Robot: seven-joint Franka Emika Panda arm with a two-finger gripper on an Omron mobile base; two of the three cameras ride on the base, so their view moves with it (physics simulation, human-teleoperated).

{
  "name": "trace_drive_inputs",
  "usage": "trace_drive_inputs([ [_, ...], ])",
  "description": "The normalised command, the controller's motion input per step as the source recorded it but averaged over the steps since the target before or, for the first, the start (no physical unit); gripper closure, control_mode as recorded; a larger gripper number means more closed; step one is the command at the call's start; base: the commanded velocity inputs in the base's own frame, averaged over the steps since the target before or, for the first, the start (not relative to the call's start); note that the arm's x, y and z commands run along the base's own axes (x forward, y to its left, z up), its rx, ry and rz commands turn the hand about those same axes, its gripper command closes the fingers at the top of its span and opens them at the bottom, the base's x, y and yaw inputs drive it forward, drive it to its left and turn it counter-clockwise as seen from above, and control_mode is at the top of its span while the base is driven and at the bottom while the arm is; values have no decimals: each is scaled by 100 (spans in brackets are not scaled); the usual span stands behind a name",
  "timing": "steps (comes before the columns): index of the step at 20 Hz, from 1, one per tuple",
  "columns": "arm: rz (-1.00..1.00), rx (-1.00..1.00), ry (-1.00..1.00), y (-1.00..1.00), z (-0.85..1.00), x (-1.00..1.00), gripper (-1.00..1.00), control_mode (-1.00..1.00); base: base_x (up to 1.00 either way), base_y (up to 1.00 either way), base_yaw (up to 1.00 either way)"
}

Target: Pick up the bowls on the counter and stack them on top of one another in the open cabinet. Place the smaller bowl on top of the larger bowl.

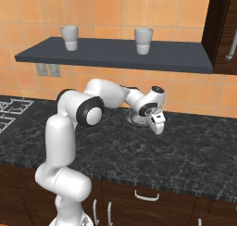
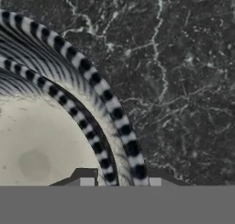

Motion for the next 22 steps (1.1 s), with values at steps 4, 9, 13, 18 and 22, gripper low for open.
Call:
trace_drive_inputs([
  [4, -19, 1, -33, 0, 55, -87, 100, -100, 0, 0, 0],
  [9, -16, 0, -20, -1, 57, -91, 100, -100, 0, 0, 0],
  [13, -15, 2, -5, -1, 91, -97, 100, -100, 0, 0, 0],
  [18, -13, 2, 1, 0, 100, -94, 100, -100, 0, 0, 0],
  [22, -5, 1, -3, 0, 100, -96, 100, -100, 0, 0, 0],
])
